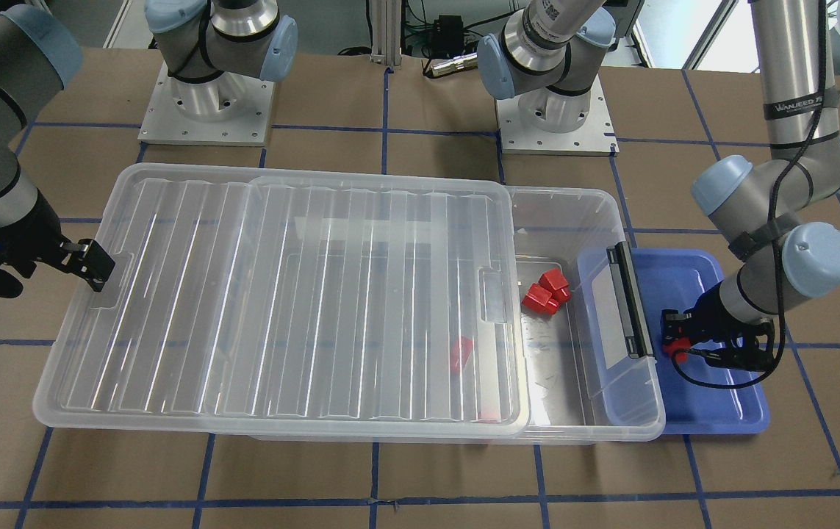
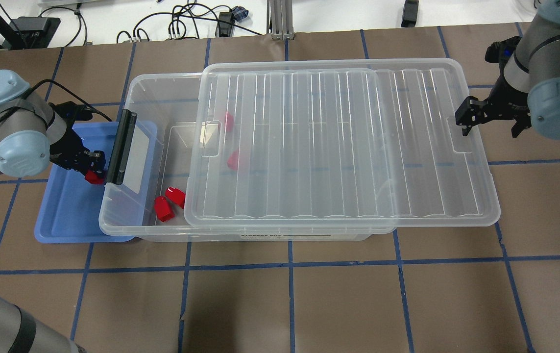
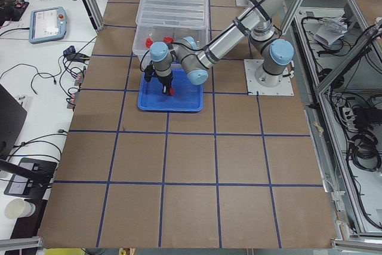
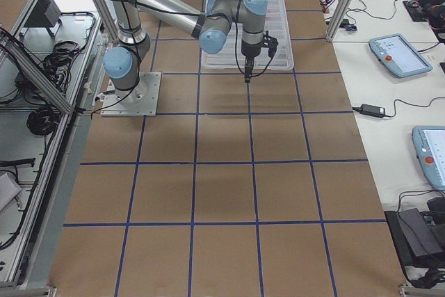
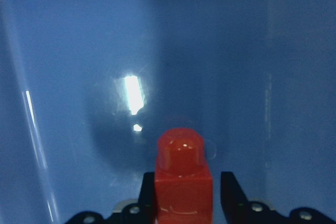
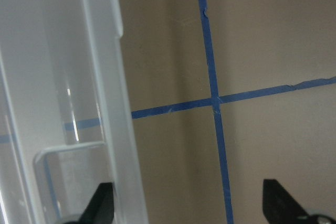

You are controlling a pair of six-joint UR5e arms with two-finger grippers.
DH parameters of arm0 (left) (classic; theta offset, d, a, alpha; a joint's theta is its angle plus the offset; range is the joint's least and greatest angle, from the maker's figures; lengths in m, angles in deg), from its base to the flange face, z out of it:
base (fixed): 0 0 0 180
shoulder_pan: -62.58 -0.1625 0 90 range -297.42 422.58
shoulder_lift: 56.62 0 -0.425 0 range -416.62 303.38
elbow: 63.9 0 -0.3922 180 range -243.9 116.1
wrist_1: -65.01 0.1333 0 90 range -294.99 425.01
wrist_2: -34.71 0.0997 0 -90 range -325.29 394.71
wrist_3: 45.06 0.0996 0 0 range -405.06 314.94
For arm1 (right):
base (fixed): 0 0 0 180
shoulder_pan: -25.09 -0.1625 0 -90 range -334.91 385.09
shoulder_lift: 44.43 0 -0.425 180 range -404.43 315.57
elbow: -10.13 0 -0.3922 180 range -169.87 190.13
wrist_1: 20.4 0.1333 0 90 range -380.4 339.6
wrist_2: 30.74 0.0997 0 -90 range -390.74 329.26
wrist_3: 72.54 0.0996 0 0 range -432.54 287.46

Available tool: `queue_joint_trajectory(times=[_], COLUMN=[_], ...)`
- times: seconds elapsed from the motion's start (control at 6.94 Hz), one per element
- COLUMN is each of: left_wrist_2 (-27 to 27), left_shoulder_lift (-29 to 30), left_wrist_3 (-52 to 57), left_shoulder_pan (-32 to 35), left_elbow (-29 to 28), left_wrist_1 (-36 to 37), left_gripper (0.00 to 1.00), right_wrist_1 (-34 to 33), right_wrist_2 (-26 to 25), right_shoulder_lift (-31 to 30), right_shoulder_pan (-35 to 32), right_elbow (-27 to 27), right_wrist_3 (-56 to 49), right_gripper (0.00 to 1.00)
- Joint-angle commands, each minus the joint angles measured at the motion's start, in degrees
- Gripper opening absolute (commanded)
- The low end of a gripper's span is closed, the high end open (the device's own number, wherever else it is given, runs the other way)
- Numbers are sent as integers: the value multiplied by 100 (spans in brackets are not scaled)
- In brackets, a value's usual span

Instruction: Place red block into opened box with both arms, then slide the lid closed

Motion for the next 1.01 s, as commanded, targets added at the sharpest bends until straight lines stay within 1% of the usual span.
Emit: queue_joint_trajectory(times=[0.0, 0.14, 0.29, 0.43, 0.72, 0.86], left_wrist_2=[88, 45, 18, -8, -17, -17], left_shoulder_lift=[-259, -348, -418, -541, -822, -893], left_wrist_3=[-5, -40, -136, -328, -1389, -1655], left_shoulder_pan=[41, 49, 101, 250, 1038, 1216], left_elbow=[-545, -1298, -1958, -2304, -2351, -2343], left_wrist_1=[-766, -1843, -2689, -3298, -3375, -3366], left_gripper=[4, 1, 1, 1, 1, 1], right_wrist_1=[12, 12, 12, 12, 20, 20], right_wrist_2=[8, 0, 0, 0, 0, 0], right_shoulder_lift=[2, -7, -16, -42, -51, -51], right_shoulder_pan=[175, 184, 185, 185, 219, 255], right_elbow=[0, 0, 0, 0, 0, -8], right_wrist_3=[-1, -1, -1, -1, -1, -1], right_gripper=[100, 100, 100, 100, 100, 100])
